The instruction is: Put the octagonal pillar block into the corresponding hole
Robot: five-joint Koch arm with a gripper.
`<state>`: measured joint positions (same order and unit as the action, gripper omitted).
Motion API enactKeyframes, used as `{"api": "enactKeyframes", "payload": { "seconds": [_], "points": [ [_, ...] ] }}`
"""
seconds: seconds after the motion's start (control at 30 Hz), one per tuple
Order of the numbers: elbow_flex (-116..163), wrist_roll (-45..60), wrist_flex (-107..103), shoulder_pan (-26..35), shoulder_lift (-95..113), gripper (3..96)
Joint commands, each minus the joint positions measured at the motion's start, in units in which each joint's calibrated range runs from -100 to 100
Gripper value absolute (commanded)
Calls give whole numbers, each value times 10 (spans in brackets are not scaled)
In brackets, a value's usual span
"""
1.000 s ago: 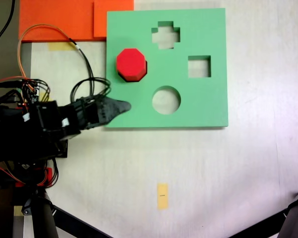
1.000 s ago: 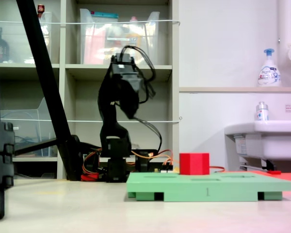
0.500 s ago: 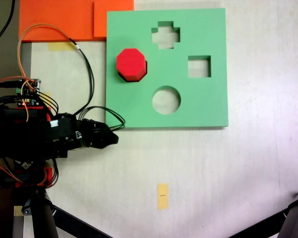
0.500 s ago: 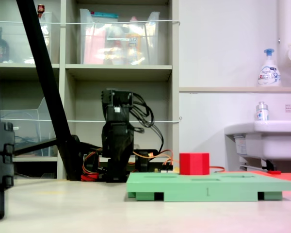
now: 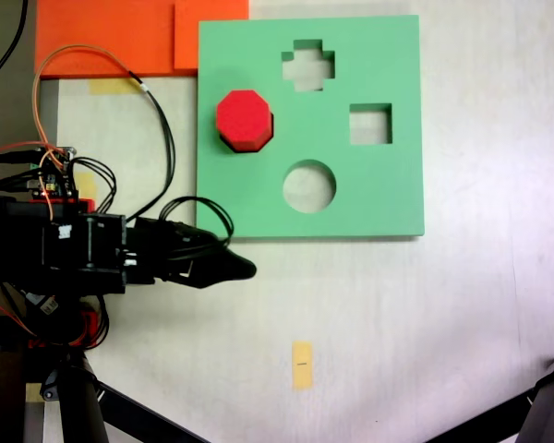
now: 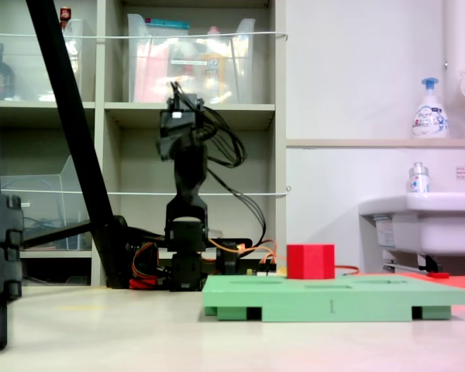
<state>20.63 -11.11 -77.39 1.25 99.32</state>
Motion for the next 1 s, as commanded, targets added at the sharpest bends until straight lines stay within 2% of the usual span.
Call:
{"api": "enactKeyframes", "payload": {
  "seconds": [0.03,0.17,0.33,0.4,0.47,0.73,1.0],
  "points": [
    [-12,13,69,-7,7,540],
    [104,13,215,-12,7,539],
    [356,46,563,-10,7,539],
    [512,70,793,-4,7,528],
    [655,96,1030,1,7,478],
    [794,117,1045,13,7,473],
    [794,110,778,23,7,490]
  ]
}}
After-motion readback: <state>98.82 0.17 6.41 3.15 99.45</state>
